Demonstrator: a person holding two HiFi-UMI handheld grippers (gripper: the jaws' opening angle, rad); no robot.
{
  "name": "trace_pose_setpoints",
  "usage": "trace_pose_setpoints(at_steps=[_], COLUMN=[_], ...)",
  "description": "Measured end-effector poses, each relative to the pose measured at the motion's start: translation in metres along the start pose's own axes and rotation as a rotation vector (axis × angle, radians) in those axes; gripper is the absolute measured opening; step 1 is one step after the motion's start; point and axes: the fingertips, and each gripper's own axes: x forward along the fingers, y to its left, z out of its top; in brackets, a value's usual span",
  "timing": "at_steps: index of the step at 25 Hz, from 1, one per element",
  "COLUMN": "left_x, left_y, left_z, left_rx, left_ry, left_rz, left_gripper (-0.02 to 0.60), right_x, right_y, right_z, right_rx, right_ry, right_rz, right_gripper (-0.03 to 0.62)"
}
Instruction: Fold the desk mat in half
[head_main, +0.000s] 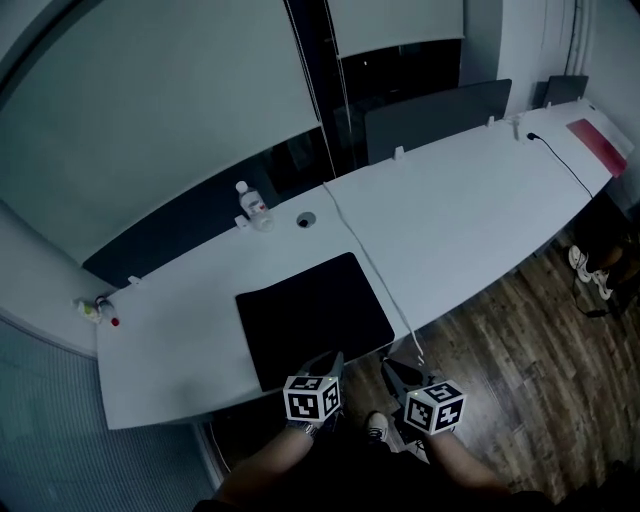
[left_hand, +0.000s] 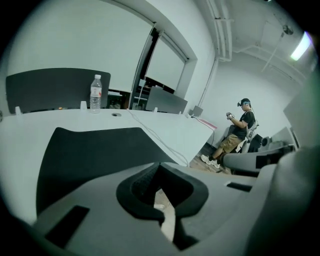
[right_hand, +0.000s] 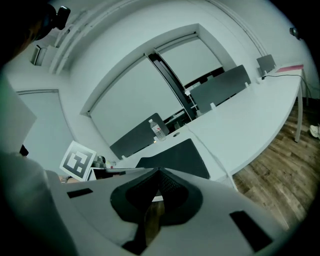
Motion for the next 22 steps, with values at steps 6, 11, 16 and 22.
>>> trace_pose_setpoints(at_steps=[6, 11, 16, 22], left_x=[-0.042, -0.082, -0.128, -0.186], left_y=[0.030, 0.060, 0.094, 0.137], left_z=[-0.008, -0.017, -0.029, -0.057], left_rx=[-0.036, -0.084, -0.099, -0.104], left_ry=[-0.041, -0.074, -0.100, -0.095], left_rz=[0.070, 0.101, 0.117, 0.110], left_gripper=[0.006, 0.006, 0.006, 0.006], right_x=[0.031, 0.060, 0.084, 0.103], right_y=[0.035, 0.078, 0.126, 0.190], right_z=[-0.014, -0.030, -0.050, -0.084], right_rx=[-0.052, -0.094, -0.127, -0.137], right_ry=[0.070, 0.119, 0.144, 0.150], right_rz=[0.092, 0.160, 0.187, 0.180], right_gripper=[0.023, 0.023, 0.023, 0.023])
